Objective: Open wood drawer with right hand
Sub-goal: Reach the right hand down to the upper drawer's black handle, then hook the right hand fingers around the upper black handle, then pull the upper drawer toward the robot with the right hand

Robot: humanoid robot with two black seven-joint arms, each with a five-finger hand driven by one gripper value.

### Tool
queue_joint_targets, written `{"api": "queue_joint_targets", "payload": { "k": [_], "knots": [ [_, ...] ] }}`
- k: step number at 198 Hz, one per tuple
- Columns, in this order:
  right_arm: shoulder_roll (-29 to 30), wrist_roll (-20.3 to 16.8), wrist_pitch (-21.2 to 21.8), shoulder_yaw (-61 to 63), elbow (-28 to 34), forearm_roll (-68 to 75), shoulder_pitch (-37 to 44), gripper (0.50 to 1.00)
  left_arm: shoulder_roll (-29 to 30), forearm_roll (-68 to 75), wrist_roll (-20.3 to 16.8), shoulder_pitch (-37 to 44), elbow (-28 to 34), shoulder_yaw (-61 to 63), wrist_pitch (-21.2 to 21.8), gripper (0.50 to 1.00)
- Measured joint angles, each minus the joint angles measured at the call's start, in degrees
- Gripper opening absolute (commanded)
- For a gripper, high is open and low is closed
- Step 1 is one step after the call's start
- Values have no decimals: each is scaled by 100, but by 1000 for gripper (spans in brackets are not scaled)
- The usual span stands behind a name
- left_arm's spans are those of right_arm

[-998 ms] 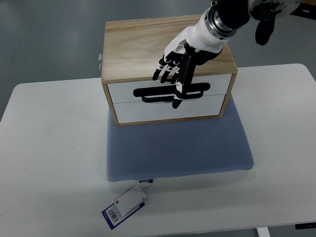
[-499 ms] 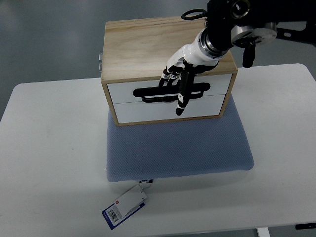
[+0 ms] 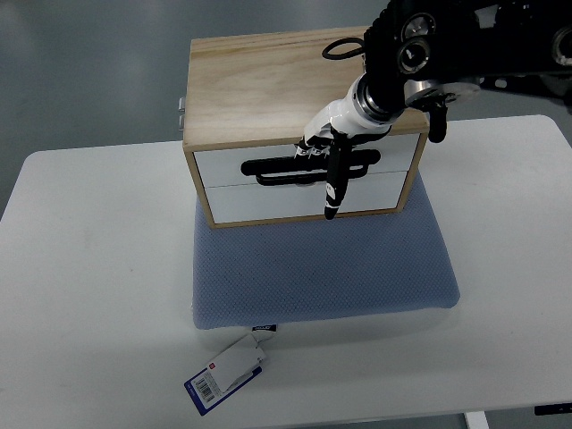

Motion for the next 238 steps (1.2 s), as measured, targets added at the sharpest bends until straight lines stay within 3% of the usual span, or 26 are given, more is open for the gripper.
{"api": "queue_joint_targets", "payload": {
  "k": [150,238],
  "knots": [
    [389,0,121,-79,-290,-320,-408,944,0,-1,-2,9,18,-5,0,1000],
    [176,8,1224,7,-62,-99,-239,944,0,-1,0,9,18,3,0,1000]
  ]
}}
